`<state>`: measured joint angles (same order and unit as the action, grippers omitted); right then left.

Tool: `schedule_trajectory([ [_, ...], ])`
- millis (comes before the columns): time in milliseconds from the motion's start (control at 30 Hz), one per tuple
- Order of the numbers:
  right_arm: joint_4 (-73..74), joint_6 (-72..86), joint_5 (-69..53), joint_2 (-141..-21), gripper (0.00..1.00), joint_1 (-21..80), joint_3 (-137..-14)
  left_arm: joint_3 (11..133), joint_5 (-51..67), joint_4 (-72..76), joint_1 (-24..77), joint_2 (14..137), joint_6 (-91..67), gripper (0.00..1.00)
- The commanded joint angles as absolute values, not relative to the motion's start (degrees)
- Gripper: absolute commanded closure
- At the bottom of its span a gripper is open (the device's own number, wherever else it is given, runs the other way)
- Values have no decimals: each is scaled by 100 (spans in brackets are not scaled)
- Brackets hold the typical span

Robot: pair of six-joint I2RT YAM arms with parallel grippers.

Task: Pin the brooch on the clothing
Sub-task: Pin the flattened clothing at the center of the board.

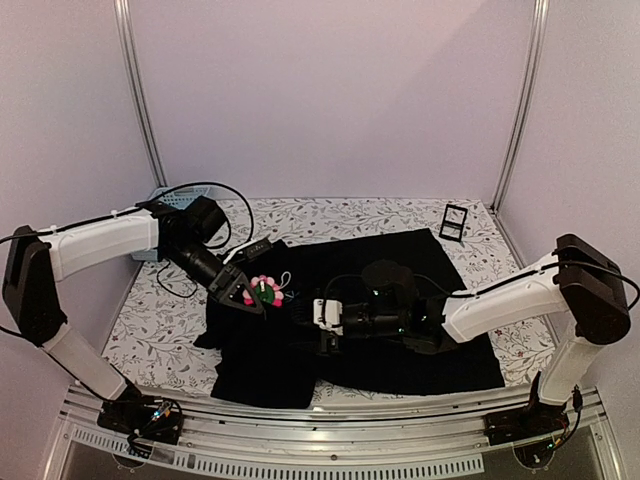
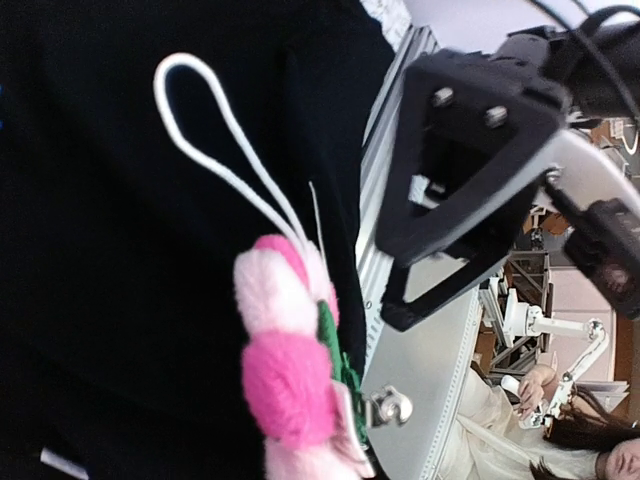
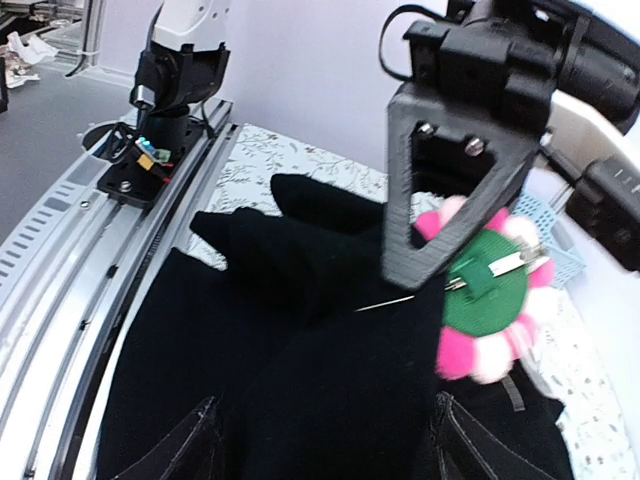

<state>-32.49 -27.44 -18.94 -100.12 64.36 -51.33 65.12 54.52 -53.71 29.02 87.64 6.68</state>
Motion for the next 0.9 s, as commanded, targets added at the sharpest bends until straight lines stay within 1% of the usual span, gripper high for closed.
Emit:
schedule_trajectory([
  [0,-3724,-3358,-1255,-9969,33,6546,-5346,6570,4926,-6616,2777,8737,683,100],
  [67,-3618,-3408,-1031,-9998,33,6636,-5379,6648,4966,-6714,2760,8601,636,100],
  [200,-3351,-3623,-568,-10032,33,6911,-5463,6924,5134,-7198,2765,8811,703,100],
  [367,-3279,-3775,-241,-10116,34,7145,-5714,7292,5300,-7024,2743,8900,537,100],
  [500,-3489,-4091,121,-10397,34,7347,-5848,7489,5655,-6980,2733,9271,485,100],
  [700,-4217,-4272,415,-10734,42,7400,-5697,7923,5780,-7627,2725,9716,1118,100],
  [867,-4478,-4514,387,-10734,48,7362,-5589,7787,5682,-7609,2732,9784,1147,100],
])
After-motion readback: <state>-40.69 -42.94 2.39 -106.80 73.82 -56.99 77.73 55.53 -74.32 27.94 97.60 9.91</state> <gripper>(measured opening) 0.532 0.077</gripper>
